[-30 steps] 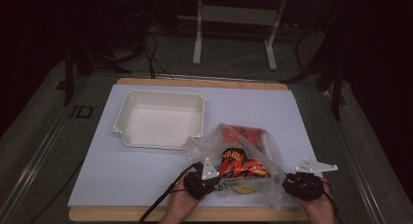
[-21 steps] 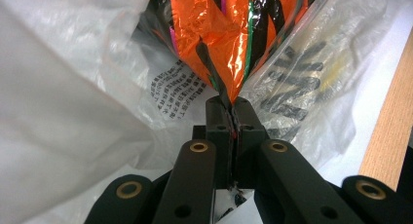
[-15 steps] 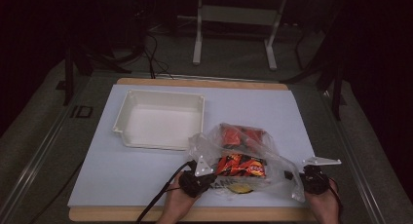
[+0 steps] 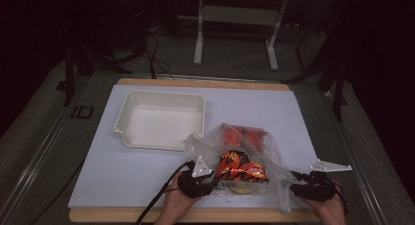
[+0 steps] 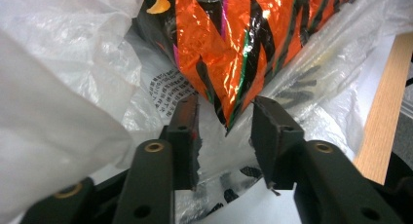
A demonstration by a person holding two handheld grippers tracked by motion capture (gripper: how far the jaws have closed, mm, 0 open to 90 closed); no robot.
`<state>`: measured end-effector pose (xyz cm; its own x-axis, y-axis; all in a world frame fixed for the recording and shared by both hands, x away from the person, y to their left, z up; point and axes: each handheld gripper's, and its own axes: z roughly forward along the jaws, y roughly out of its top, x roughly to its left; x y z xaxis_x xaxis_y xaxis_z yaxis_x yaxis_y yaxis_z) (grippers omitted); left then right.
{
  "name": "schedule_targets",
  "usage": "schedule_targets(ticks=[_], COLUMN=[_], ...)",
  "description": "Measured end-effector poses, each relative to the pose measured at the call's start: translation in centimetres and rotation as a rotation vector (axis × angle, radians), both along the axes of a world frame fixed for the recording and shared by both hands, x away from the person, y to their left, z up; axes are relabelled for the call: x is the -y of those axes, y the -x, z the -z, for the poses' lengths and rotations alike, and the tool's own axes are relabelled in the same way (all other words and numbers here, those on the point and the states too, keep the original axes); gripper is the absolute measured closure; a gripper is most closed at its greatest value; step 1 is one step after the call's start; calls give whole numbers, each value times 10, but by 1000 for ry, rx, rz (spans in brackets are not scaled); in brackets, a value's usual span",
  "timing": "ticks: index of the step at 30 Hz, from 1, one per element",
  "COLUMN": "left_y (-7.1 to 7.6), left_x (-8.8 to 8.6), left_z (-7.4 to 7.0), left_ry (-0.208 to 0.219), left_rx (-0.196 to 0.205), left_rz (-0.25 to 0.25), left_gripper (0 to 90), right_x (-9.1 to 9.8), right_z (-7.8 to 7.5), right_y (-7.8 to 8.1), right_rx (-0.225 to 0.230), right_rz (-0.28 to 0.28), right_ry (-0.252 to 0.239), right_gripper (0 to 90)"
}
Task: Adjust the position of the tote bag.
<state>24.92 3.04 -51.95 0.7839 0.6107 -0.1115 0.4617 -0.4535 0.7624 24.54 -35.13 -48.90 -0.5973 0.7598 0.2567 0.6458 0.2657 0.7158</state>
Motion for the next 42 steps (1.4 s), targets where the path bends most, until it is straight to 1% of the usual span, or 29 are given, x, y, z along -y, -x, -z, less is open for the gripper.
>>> schedule_targets(ticks=[2, 3, 6, 7, 9, 10, 11, 14, 17, 19, 21, 22, 25, 26, 27, 29, 31, 32, 34, 36, 38, 39, 41, 42], left_y=[-1, -1, -1, -1, 0, 0, 0, 0, 0, -1, -1, -1, -2, -2, -3, -4, -5, -5, -6, -8, -10, -11, -13, -14], left_x=[2, 3, 6, 7, 8, 8, 8, 8, 7, 8, 8, 8, 7, 7, 5, 4, 2, 2, 0, -1, -3, -5, -8, -9], left_z=[0, 1, 2, 2, 3, 3, 3, 3, 4, 6, 7, 8, 11, 11, 12, 12, 13, 13, 13, 14, 14, 15, 15, 15], left_ry=[7, 7, -6, -14, -19, -21, -23, -30, -33, -46, -66, -73, -102, -109, -116, -125, -137, -134, -130, -131, -137, -133, -116, -110], left_rx=[-6, -7, -6, -6, -3, -2, 0, 2, 2, 4, 9, 10, 17, 20, 23, 27, 37, 37, 36, 47, 57, 55, 48, 44], left_rz=[-5, -4, 0, -2, -4, -4, -6, -7, -14, -13, -15, -16, -27, -32, -36, -45, -58, -62, -72, -93, -114, -122, -141, -141], left_gripper=[609, 602, 575, 567, 560, 556, 554, 547, 545, 545, 548, 551, 570, 576, 579, 586, 592, 596, 608, 612, 613, 614, 622, 626], right_x=[-7, -10, -21, -24, -31, -33, -34, -34, -33, -32, -32, -32, -30, -29, -28, -26, -25, -24, -23, -18, -14, -12, -5, -2], right_z=[0, 0, 2, 3, 5, 6, 7, 10, 14, 18, 23, 26, 30, 31, 31, 31, 30, 30, 30, 29, 29, 29, 29, 29], right_y=[-2, -4, -13, -14, -16, -15, -14, -9, -5, -3, -4, -5, -9, -12, -13, -17, -21, -23, -24, -29, -32, -33, -35, -36], right_rx=[8, 4, -11, -16, -21, -20, -21, -29, -42, -55, -66, -69, -73, -78, -74, -67, -62, -66, -70, -75, -75, -77, -80, -82], right_rz=[10, 14, 28, 25, 10, -14, -24, -56, -77, -88, -96, -99, -75, -58, -52, -25, -10, 5, 14, 45, 77, 93, 118, 127], right_ry=[4, -2, -9, -7, 13, 17, 19, 30, 48, 57, 81, 100, 135, 137, 131, 154, 160, 163, 159, 142, 141, 137, 112, 96], right_gripper=[446, 447, 446, 440, 425, 411, 405, 380, 376, 378, 391, 392, 422, 451, 446, 480, 478, 477, 478, 485, 518, 535, 581, 613])
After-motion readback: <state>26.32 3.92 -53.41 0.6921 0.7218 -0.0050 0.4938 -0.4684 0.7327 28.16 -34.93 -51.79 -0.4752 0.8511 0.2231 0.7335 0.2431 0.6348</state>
